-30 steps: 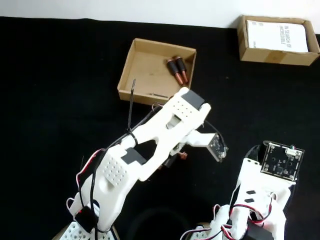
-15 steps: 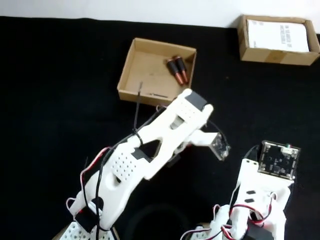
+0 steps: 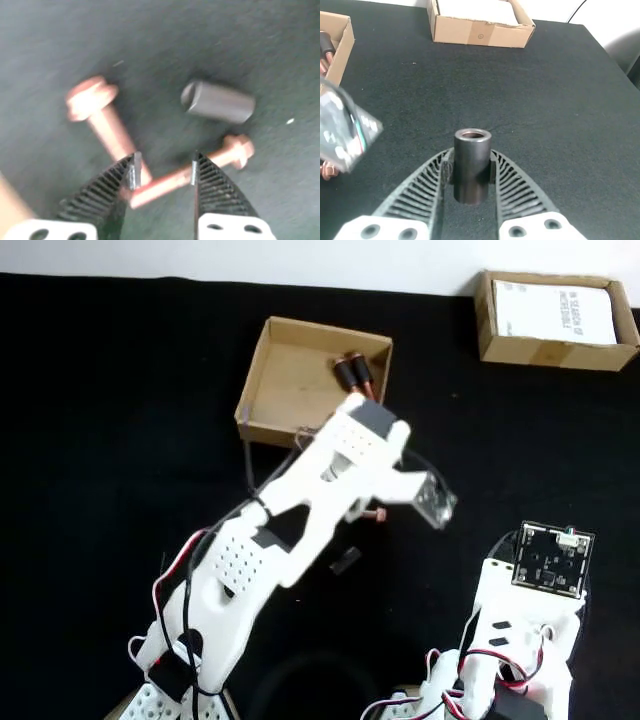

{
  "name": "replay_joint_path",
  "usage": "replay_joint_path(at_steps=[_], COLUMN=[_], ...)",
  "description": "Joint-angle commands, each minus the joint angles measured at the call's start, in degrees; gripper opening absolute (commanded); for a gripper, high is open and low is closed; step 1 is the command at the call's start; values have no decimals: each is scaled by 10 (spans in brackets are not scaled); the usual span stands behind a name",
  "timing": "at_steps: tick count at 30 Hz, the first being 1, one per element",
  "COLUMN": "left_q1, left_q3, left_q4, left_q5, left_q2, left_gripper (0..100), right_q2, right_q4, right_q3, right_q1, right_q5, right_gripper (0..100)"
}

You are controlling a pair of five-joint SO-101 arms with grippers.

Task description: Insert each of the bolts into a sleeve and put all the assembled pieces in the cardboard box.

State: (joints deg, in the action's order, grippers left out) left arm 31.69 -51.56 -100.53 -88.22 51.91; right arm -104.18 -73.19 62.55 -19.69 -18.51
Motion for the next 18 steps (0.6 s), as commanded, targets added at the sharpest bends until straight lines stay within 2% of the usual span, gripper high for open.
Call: replay_joint_path(at_steps=[1, 9, 13, 18], left_q1=[-1, 19, 25, 39], left_q3=[-44, -49, -47, -80], left_q4=[1, 6, 39, 73], left_q5=[-42, 10, 12, 66], left_q2=[-62, -67, -43, 4], left_gripper=[183, 184, 183, 185], right_q2=[1, -1, -2, -2], right_q4=[0, 0, -2, -33], right_q3=[-23, -28, -29, -48], right_q1=[7, 7, 6, 6], right_q5=[-2, -1, -1, -1], right_gripper=[6, 6, 6, 6])
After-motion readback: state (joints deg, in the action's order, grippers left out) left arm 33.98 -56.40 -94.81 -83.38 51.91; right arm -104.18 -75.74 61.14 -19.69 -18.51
